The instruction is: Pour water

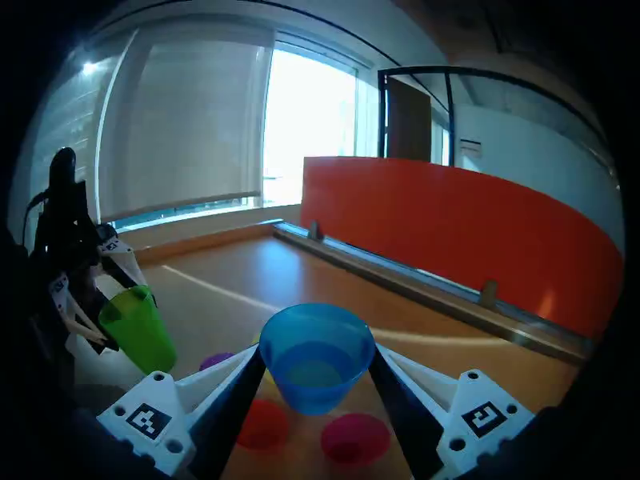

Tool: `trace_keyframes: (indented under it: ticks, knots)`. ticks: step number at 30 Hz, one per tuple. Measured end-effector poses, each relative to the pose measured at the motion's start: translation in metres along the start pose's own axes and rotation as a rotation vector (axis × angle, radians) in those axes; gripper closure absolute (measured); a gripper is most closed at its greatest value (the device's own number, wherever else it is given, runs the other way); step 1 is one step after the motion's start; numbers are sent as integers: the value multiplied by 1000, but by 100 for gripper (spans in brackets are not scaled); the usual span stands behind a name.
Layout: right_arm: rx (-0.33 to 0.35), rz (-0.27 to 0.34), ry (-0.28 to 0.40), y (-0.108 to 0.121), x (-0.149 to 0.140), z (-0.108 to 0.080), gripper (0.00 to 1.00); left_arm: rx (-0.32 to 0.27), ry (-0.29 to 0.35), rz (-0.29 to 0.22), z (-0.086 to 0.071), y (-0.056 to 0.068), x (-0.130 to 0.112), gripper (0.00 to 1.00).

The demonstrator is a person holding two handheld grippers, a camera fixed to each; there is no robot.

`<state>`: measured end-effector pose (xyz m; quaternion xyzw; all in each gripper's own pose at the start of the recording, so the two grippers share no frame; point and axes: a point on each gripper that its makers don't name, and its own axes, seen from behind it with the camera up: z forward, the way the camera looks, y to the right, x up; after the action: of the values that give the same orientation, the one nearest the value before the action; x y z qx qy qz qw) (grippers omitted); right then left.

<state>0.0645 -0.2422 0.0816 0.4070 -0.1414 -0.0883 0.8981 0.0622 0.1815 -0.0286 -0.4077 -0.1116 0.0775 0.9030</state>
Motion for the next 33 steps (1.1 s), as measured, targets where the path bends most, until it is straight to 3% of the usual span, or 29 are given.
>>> trace_keyframes:
  ticks: [23, 33]
  knots:
    - [-15, -10, 182, -12, 34, -14, 10, 2, 28, 3, 1, 2, 13, 15]
    - [-20, -9, 189, -9, 37, -18, 10, 10, 64, 0, 0, 0, 21, 14]
